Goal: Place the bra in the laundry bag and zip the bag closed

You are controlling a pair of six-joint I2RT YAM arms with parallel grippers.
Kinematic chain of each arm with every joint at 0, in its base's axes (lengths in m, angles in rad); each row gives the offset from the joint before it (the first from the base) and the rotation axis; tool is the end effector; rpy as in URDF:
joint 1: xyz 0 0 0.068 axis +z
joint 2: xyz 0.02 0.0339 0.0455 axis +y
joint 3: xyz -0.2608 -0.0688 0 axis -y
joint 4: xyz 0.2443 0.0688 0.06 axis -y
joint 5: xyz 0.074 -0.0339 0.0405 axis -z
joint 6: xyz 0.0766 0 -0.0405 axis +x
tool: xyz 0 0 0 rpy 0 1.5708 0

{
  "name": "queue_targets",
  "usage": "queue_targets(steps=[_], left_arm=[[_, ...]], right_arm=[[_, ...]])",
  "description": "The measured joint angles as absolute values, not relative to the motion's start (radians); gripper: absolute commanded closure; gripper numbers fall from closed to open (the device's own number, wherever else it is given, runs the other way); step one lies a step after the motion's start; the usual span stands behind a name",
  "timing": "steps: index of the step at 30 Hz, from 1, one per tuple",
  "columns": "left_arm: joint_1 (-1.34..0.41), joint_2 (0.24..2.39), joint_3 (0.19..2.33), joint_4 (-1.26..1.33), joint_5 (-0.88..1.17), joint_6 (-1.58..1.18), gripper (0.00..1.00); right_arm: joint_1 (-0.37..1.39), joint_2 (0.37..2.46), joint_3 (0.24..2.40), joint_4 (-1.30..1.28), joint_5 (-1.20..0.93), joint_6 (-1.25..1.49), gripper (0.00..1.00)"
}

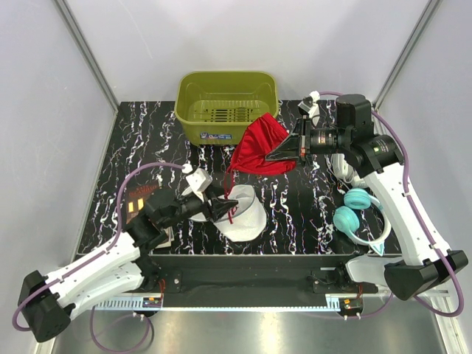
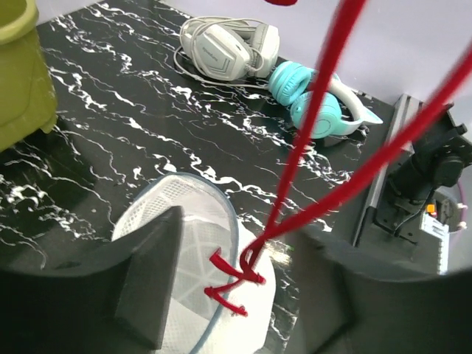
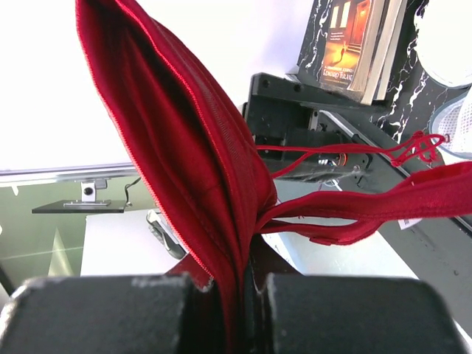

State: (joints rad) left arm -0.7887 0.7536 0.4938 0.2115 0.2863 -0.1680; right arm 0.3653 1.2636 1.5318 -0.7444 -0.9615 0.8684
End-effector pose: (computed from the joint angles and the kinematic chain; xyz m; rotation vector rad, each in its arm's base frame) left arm 0.1458 -0.1775 0.2801 0.7371 1.5384 -0.9575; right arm 0.2256 0.1535 0.4307 -0.1283 2.2815 1.6942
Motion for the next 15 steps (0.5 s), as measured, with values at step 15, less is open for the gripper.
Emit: queue_targets(steps=[15], left_arm=[[-0.789, 0.666, 0.704, -0.176, 0.310, -0.259, 1.00]], right_arm=[[0.364, 1.267, 1.537, -0.778, -0.888, 0.779, 1.00]])
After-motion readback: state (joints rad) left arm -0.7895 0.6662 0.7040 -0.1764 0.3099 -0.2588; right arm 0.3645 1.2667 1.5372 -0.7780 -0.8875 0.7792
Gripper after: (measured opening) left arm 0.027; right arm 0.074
